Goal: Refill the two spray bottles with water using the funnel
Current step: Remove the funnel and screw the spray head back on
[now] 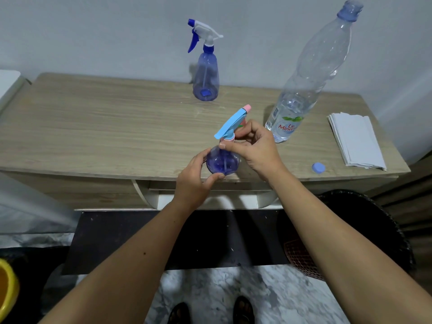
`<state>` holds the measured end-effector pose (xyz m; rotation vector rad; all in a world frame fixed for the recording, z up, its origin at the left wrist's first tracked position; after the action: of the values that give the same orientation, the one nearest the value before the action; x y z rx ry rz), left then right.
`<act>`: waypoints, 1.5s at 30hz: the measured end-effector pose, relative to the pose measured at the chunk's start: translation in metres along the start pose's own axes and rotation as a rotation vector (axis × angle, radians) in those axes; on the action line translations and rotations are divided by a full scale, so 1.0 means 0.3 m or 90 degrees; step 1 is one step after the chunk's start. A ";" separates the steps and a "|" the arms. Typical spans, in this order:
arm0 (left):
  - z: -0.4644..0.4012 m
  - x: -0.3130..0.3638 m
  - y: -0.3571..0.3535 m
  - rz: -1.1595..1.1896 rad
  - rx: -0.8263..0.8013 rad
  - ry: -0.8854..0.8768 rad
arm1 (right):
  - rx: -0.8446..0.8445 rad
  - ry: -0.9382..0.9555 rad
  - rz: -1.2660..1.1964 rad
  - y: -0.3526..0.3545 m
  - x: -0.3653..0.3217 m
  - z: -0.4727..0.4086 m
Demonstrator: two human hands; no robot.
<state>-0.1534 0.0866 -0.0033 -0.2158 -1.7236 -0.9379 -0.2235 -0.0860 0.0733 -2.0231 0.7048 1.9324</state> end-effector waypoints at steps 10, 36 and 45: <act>0.003 0.011 0.001 -0.003 -0.005 -0.013 | -0.009 0.007 0.029 -0.026 -0.028 0.007; 0.001 0.013 -0.003 -0.014 0.000 -0.024 | -0.043 -0.015 -0.015 -0.022 0.003 0.024; 0.004 0.007 -0.003 -0.023 0.000 -0.021 | -0.006 -0.003 0.018 -0.023 -0.004 0.029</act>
<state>-0.1556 0.0861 -0.0021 -0.2026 -1.7632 -0.9661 -0.2276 -0.0757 0.0728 -2.0242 0.7273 1.9592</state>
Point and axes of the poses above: each hand's wrist, its own z-axis away from the middle knuckle, its own y-axis out of the back of the hand, x = y × z, the point moved 10 cm from there along -z, towards the middle knuckle, and after that the axes turned 5 degrees about -x, right-handed, at the moved point
